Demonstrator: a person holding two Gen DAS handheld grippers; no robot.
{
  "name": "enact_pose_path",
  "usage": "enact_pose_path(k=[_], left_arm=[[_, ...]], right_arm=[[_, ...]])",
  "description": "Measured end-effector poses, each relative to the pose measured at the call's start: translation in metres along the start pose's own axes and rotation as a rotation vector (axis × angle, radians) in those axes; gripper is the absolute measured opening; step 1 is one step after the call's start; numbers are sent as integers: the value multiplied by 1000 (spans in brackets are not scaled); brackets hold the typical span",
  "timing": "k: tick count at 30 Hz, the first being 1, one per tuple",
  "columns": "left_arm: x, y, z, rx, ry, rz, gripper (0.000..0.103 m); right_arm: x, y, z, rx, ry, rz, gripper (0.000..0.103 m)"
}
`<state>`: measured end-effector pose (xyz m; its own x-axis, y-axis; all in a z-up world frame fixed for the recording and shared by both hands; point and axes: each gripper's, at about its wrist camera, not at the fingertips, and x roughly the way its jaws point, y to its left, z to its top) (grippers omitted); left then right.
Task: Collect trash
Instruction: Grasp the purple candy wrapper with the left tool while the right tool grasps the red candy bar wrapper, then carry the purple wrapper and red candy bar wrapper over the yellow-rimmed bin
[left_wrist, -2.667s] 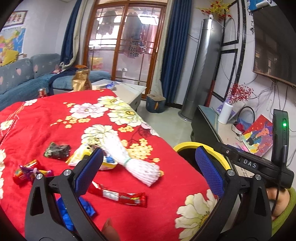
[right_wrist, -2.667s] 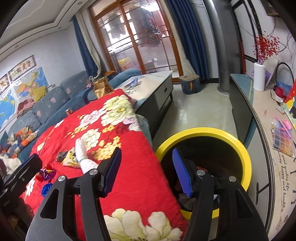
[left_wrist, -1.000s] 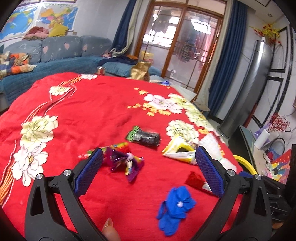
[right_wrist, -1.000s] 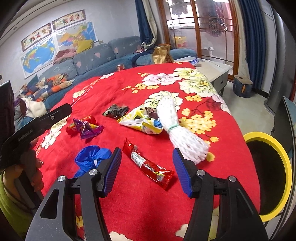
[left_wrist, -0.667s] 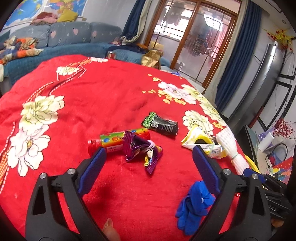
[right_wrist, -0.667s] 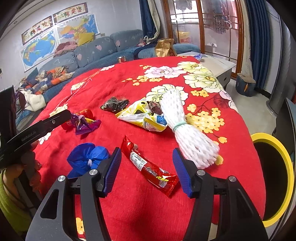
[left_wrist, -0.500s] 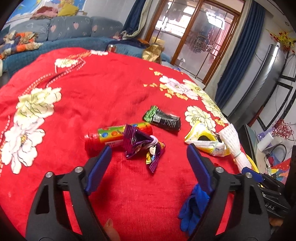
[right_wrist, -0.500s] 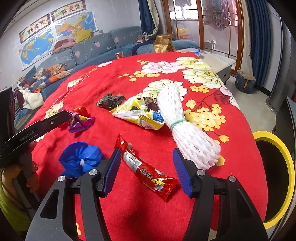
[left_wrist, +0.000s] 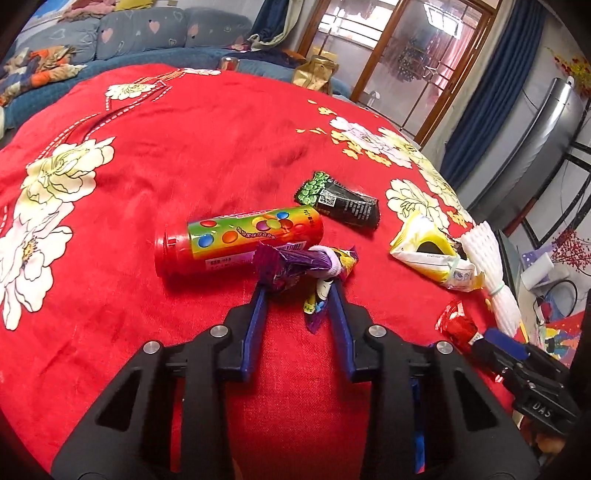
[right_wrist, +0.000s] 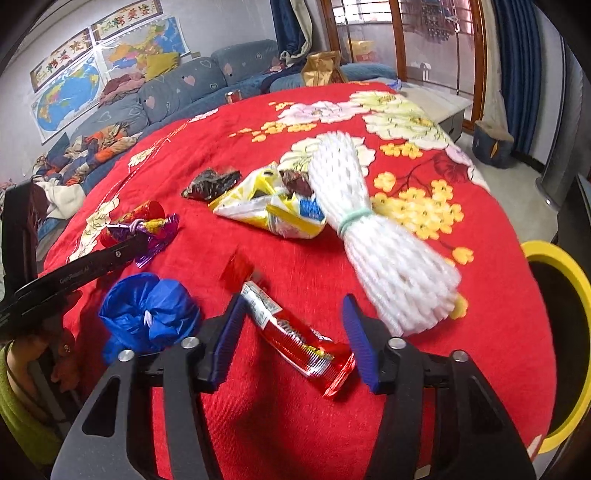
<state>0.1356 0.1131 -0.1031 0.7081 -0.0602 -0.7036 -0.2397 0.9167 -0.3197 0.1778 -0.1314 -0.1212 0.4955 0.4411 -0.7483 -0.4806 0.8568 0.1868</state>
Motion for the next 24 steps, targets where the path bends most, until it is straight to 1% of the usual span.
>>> enact_pose_path(k=[4, 5, 6, 10, 12, 16, 24], left_arm=[[0, -1, -1, 9, 2, -10, 19], [0, -2, -2, 13, 5, -16, 14], [0, -3, -3, 19, 9, -18, 7], [0, -6, -4, 26, 12, -27, 6], [-1, -7, -4, 28, 11, -27, 6], [-7, -12, -3, 42, -3, -44, 6], [-23, -31, 0, 78, -40, -85, 5]], right_arm=[[3, 0, -5, 10, 13, 22, 35], [3, 0, -6, 8, 13, 24, 32], [3, 1, -7, 7, 12, 25, 31], [-1, 2, -10, 2, 12, 31, 26], [-2, 3, -11, 0, 11, 33, 22], [-8, 2, -13, 9, 4, 41, 20], [-28, -2, -13, 30, -41, 48, 19]])
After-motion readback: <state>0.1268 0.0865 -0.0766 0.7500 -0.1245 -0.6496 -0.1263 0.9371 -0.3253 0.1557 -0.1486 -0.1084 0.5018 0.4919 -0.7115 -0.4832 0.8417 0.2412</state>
